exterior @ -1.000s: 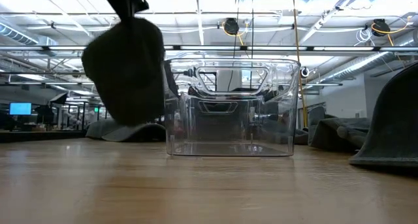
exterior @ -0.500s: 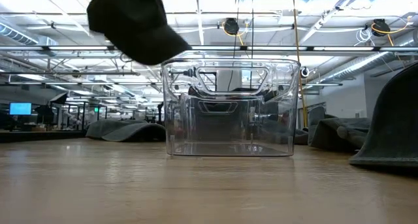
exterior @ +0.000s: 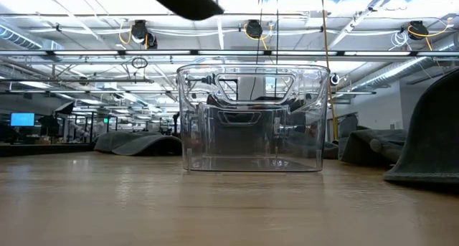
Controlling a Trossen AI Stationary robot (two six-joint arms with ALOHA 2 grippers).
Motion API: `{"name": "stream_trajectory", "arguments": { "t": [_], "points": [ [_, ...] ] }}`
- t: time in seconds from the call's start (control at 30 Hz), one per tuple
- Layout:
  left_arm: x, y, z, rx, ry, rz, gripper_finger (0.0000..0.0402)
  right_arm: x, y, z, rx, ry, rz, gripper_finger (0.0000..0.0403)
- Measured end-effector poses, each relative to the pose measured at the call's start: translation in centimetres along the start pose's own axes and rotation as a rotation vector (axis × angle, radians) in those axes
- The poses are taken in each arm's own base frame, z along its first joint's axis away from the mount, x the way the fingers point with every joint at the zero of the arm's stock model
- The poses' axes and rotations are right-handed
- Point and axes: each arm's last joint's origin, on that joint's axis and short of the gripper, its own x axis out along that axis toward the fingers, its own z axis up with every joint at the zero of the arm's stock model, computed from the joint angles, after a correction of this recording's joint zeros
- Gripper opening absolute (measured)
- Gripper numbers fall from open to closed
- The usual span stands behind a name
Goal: Pick & Place hat
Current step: Put the top black cap into the top transparent bin
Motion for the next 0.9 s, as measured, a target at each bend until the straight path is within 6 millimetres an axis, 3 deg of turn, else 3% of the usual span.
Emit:
{"name": "stream_trajectory", "arguments": {
  "t": [0.2, 0.47, 0.9],
  "points": [
    [1.2, 0.2, 0.2, 0.176, 0.095, 0.192, 0.0004, 0.0, 0.0, 0.0, 0.000, 0.000, 0.000, 0.0128],
    [4.7, 1.0, 1.5, 0.524, 0.184, 0.311, 0.0004, 0.0, 0.0, 0.0, 0.001, 0.000, 0.000, 0.0128],
    [11.1, 3.5, 1.7, 0.867, 0.503, 0.449, 0.0004, 0.0, 0.0, 0.0, 0.001, 0.001, 0.004, 0.0128]
  ]
}}
